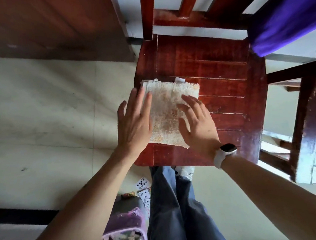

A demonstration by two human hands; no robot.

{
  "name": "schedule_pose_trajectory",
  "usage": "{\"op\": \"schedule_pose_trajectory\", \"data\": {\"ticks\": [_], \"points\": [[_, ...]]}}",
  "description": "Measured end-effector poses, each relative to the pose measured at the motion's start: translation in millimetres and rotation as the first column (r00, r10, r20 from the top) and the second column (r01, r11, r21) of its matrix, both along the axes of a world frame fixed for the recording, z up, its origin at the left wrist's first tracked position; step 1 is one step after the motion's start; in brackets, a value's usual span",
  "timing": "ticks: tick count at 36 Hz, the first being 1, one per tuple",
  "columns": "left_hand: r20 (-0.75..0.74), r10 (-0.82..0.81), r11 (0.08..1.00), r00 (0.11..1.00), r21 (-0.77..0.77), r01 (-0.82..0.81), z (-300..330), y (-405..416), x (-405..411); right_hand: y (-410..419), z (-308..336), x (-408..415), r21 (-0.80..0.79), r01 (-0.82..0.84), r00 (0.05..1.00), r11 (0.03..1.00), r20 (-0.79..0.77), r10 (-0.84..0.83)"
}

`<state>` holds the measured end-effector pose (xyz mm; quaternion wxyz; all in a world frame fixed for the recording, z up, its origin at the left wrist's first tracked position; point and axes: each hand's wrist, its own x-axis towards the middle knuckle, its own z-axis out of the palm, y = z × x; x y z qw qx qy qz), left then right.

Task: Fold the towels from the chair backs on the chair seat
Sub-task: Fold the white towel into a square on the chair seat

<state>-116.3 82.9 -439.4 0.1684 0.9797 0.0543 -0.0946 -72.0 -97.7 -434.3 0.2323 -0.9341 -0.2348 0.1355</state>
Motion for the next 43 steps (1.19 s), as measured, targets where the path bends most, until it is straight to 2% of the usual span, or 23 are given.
{"op": "schedule_pose_trajectory", "data": {"ticks": [1, 3, 5, 7, 11, 13, 15, 17, 20, 22, 26, 29, 31, 34, 37, 39, 40, 43], "points": [[-0.005, -0.051, 0.999, 0.999, 0.012, 0.051, 0.2, -2.1, 8.6, -4.2, 3.7, -3.7, -0.014, 0.135, 0.99, 0.991, -0.051, -0.135], [-0.037, -0.146, 0.988, 0.989, 0.042, 0.148, 0.0, -6.9, 27.2, -8.6, 6.9, -9.3, -0.111, 0.348, 0.908, 0.931, -0.204, -0.365], [-0.099, -0.211, 0.975, 0.972, 0.05, 0.217, -2.8, -9.4, 43.9, -10.0, 5.0, -11.4, -0.273, 0.398, 0.783, 0.876, -0.396, -0.479], [-0.177, -0.222, 0.972, 0.959, 0.036, 0.231, -8.9, -8.0, 55.3, -10.8, 2.6, -14.3, -0.362, 0.368, 0.68, 0.857, -0.523, -0.513], [-0.305, -0.123, 0.989, 0.944, 0.039, 0.142, -17.5, -1.4, 62.6, -7.3, 4.7, -17.3, -0.334, 0.426, 0.585, 0.841, -0.608, -0.537], [-0.245, -0.099, 0.991, 0.965, 0.061, 0.117, -14.8, -0.7, 59.1, -10.0, 9.6, -10.5, -0.313, 0.508, 0.509, 0.803, -0.642, -0.573], [-0.17, -0.048, 0.996, 0.984, 0.066, 0.06, -10.7, -1.1, 52.3, -19.0, 14.4, 3.1, -0.28, 0.586, 0.482, 0.761, -0.635, -0.604], [-0.179, 0.016, 1.0, 0.984, -0.003, -0.016, -4.5, -4.2, 43.3, -30.8, 17.1, 21.5, -0.212, 0.625, 0.545, 0.751, -0.57, -0.615], [-0.333, 0.123, 0.984, 0.935, -0.077, -0.158, -1.7, -14.9, 27.8, -48.0, 17.3, 46.6, -0.099, 0.591, 0.759, 0.801, -0.27, -0.593], [-0.291, 0.141, 0.982, 0.946, -0.081, -0.171, -1.1, -24.5, 18.1, -54.1, 18.5, 56.1, -0.09, 0.553, 0.822, 0.828, -0.102, -0.56], [-0.076, 0.095, 0.992, 0.993, -0.071, -0.101, 3.2, -41.2, 20.9, -52.2, 15.1, 41.9, -0.081, 0.373, 0.927, 0.924, 0.077, -0.367], [-0.06, -0.149, 0.989, 0.987, -0.022, 0.148, 2.1, -49.1, 27.1, -42.7, 5.6, 8.3, -0.187, 0.216, 0.975, 0.958, 0.087, -0.203], [-0.119, -0.252, 0.967, 0.96, -0.001, 0.254, -5.6, -48.9, 28.4, -38.5, -1.3, -16.7, -0.256, 0.127, 0.992, 0.958, 0.051, -0.118], [-0.218, -0.25, 0.966, 0.943, 0.01, 0.259, -17.3, -40.7, 30.5, -38.2, -11.2, -47.9, -0.269, 0.06, 0.998, 0.961, -0.008, -0.064], [-0.238, -0.266, 0.961, 0.934, 0.017, 0.277, -20.7, -35.0, 32.1, -42.4, -14.1, -65.4, -0.267, 0.027, 0.998, 0.963, -0.039, -0.039], [-0.24, -0.253, 0.967, 0.937, -0.033, 0.252, -17.9, -35.9, 34.1, -47.9, -11.4, -70.2, -0.236, 0.015, 0.999, 0.972, -0.027, -0.022], [-0.235, -0.239, 0.971, 0.942, -0.073, 0.228, -15.2, -37.1, 35.5, -52.0, -9.6, -71.2, -0.215, 0.01, 1.0, 0.977, -0.013, -0.013], [-0.102, -0.16, 0.976, 0.982, -0.165, 0.142, -9.0, -40.0, 39.5, -63.6, -3.3, -71.0, -0.149, 0.041, 0.999, 0.988, 0.011, -0.04]]}}
